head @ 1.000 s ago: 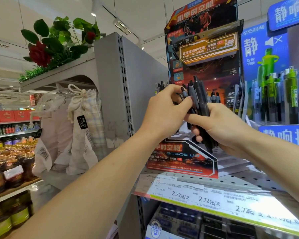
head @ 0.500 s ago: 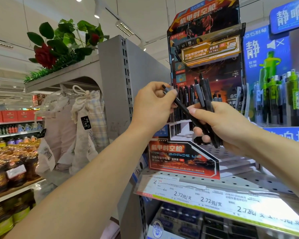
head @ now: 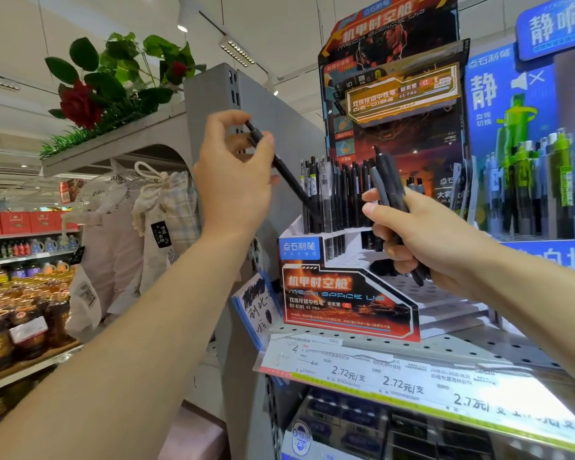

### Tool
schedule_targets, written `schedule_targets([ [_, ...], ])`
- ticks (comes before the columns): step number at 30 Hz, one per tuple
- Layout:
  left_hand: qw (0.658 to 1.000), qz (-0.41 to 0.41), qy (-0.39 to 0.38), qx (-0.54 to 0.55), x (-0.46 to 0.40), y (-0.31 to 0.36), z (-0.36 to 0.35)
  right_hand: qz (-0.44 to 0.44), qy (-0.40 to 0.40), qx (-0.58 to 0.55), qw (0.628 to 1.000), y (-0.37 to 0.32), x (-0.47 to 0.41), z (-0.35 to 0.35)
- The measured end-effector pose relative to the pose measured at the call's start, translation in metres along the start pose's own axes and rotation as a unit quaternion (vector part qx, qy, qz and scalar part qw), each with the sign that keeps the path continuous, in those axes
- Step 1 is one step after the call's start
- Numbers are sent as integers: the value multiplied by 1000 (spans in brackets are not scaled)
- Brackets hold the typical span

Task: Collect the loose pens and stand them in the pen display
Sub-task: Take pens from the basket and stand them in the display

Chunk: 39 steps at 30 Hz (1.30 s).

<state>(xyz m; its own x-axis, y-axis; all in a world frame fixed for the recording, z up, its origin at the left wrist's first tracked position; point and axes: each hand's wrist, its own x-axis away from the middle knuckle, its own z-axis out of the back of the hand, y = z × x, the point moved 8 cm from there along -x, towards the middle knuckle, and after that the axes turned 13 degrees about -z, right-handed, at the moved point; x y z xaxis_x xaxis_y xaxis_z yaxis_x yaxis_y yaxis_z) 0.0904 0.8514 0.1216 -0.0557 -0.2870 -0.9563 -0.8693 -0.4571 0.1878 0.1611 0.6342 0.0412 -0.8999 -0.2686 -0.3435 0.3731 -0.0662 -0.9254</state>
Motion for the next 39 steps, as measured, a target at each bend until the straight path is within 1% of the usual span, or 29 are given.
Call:
schedule_targets([
  [3, 994, -65, -26, -81, -1, 4, 4, -7, 5, 24, 1000, 2, -1, -1],
  [5, 989, -82, -47, -112, 1, 2, 3, -12, 12, 34, 999, 4, -1, -1],
  [9, 984, -98, -71, -130, 3, 1, -3, -19, 26, 37, 999, 5, -2, 0],
  [11, 983, -91, -88, -134, 3, -2, -7, -21, 35, 35, 999, 5, -2, 2],
  [13, 978, -72, -128, -149, 3, -8, -15, -25, 43, 30, 998, 5, -2, 3],
  [16, 950, -48, -228, -210, 6, -18, -30, -22, 48, 3, 999, 4, -1, 3],
  [18, 928, -47, -274, -247, 12, -20, -38, -18, 41, -4, 999, 3, -1, 2],
  [27, 898, 1, -345, -273, 26, -33, -48, -41, 10, 15, 999, 7, 3, -7],
  [29, 899, 7, -344, -271, 26, -33, -48, -45, -1, 6, 999, 7, 3, -7],
  [32, 909, 7, -320, -265, 28, -27, -46, -45, -24, -18, 999, 7, 2, -10],
  [35, 932, -18, -257, -256, 32, -12, -41, -38, -26, -24, 999, 6, 2, -10],
  [37, 957, -19, -206, -204, 35, 0, -37, -20, -25, -8, 999, 2, 3, -10],
  [39, 969, 24, -201, -139, 39, 3, -39, 6, -37, 11, 999, -3, 7, -14],
])
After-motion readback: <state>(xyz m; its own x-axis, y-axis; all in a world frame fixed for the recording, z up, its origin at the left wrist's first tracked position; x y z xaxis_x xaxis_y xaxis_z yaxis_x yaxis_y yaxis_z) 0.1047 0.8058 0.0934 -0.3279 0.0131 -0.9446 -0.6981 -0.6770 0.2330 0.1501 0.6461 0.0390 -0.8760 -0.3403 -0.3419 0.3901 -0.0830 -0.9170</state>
